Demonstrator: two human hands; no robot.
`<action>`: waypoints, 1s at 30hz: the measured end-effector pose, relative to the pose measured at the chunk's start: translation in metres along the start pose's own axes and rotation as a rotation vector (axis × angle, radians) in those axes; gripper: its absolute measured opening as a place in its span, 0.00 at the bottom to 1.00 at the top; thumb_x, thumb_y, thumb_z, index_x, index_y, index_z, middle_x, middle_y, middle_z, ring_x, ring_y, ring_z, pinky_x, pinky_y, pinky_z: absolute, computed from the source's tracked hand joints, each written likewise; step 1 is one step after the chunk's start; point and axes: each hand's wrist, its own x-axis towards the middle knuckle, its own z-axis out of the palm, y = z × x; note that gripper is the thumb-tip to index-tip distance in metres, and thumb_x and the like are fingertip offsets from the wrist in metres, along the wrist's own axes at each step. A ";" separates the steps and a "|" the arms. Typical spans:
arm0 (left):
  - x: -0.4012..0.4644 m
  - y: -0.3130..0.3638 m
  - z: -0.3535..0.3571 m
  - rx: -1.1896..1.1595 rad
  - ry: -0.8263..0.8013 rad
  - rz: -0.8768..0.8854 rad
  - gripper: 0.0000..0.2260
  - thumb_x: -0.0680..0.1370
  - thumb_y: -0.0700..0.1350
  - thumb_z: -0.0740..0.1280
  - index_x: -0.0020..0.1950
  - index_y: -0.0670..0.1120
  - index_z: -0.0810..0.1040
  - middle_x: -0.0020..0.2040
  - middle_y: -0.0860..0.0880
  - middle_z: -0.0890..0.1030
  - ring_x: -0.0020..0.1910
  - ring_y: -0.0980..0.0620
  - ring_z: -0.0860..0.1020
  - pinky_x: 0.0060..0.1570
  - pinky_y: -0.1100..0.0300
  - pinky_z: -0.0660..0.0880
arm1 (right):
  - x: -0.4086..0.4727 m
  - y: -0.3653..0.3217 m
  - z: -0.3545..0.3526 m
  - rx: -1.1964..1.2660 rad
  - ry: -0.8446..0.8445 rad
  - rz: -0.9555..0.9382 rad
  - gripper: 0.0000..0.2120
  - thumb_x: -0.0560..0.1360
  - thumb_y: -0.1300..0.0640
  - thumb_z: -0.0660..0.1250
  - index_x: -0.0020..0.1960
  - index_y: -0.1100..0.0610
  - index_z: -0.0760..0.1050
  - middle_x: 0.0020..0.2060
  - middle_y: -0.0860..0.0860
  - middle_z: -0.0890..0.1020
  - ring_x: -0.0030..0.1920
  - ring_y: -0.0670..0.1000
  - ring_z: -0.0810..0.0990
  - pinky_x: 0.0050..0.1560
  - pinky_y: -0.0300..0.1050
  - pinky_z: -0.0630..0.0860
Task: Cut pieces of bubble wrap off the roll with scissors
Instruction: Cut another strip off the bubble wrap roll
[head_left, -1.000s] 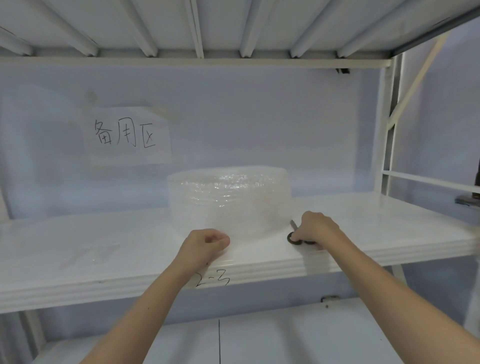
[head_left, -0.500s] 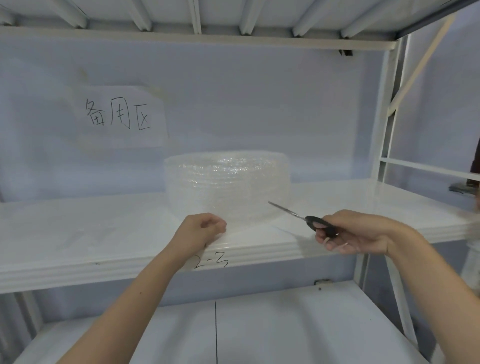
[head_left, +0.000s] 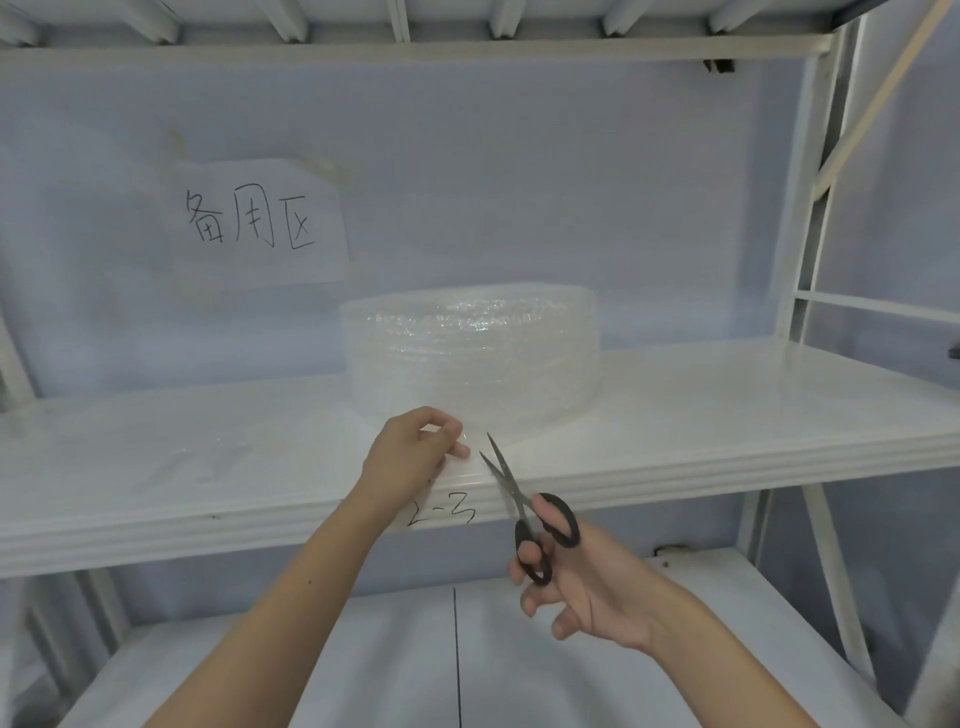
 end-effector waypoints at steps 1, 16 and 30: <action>0.000 0.001 0.000 0.005 0.003 -0.003 0.05 0.78 0.49 0.67 0.45 0.49 0.81 0.38 0.51 0.87 0.32 0.51 0.73 0.35 0.60 0.69 | 0.001 0.001 0.001 0.003 -0.002 0.006 0.24 0.72 0.34 0.64 0.36 0.55 0.71 0.36 0.51 0.76 0.33 0.52 0.77 0.22 0.39 0.72; -0.003 0.012 -0.007 -0.091 -0.018 -0.063 0.08 0.78 0.49 0.70 0.50 0.45 0.82 0.42 0.49 0.87 0.34 0.55 0.73 0.25 0.66 0.65 | 0.022 -0.013 0.010 0.032 -0.033 -0.069 0.24 0.72 0.33 0.63 0.35 0.55 0.72 0.37 0.52 0.76 0.32 0.52 0.76 0.23 0.40 0.72; -0.009 0.018 -0.003 -0.058 -0.106 -0.077 0.15 0.78 0.53 0.68 0.42 0.41 0.80 0.34 0.47 0.84 0.32 0.53 0.72 0.27 0.69 0.68 | 0.034 -0.009 0.008 0.024 -0.045 -0.164 0.23 0.69 0.34 0.64 0.38 0.55 0.69 0.36 0.51 0.75 0.30 0.51 0.75 0.22 0.40 0.72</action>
